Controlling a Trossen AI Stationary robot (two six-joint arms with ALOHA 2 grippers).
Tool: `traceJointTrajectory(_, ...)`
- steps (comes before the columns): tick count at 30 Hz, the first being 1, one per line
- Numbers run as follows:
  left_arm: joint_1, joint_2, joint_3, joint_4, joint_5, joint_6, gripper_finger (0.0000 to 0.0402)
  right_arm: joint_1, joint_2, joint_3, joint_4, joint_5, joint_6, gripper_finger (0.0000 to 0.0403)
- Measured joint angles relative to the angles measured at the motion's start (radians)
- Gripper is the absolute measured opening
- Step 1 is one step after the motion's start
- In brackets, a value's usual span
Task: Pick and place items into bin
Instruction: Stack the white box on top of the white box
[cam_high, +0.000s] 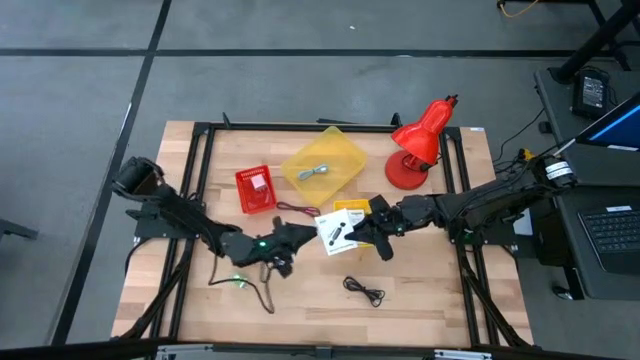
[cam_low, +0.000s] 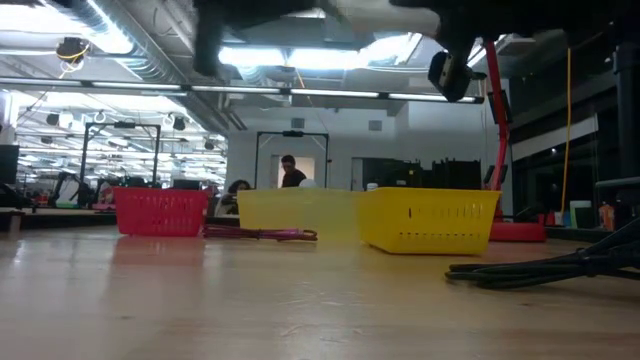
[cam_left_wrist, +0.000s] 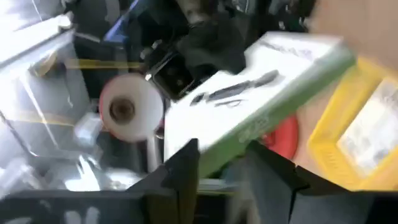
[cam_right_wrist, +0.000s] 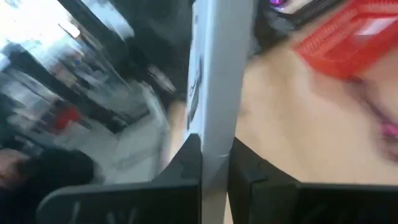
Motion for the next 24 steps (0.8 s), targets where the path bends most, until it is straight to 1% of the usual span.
traceJointTrajectory(3,-0.009,-0.07,-0.037,0.005,0.029,-0.132,0.0113,0.0,-0.014,0.005,-0.066,0.008,-0.052,0.0022)
traceJointTrajectory(6,-0.017,-0.139,-0.088,-0.053,0.027,-0.251,0.0095,0.001,-0.037,0.012,-0.109,0.045,-0.042,0.0022)
traceJointTrajectory(8,-0.032,-0.204,-0.117,-0.087,0.043,-0.341,0.0079,0.0,-0.034,0.011,-0.143,0.062,-0.032,0.0022)
traceJointTrajectory(10,-0.042,-0.268,-0.151,-0.15,0.062,-0.448,0.0061,0.0,-0.033,0.01,-0.152,0.072,-0.03,0.0022)
traceJointTrajectory(13,-0.043,-0.36,-0.201,-0.275,0.121,-0.643,0.0032,-0.002,-0.035,0.011,-0.15,0.072,-0.003,0.0022)
traceJointTrajectory(16,-0.044,-0.443,-0.249,-0.351,0.176,-0.811,0.0006,-0.003,-0.034,0.011,-0.167,0.072,0.035,0.0022)
traceJointTrajectory(18,-0.044,-0.486,-0.284,-0.375,0.198,-0.891,0.0004,-0.004,-0.035,0.011,-0.185,0.074,0.073,0.0022)
traceJointTrajectory(21,-0.044,-0.548,-0.325,-0.371,0.242,-0.962,0.0003,-0.003,-0.035,0.011,-0.212,0.102,0.123,0.0022)
traceJointTrajectory(24,-0.045,-0.594,-0.362,-0.375,0.272,-1.011,0.0003,-0.003,-0.035,0.044,-0.337,0.154,0.172,0.0022)
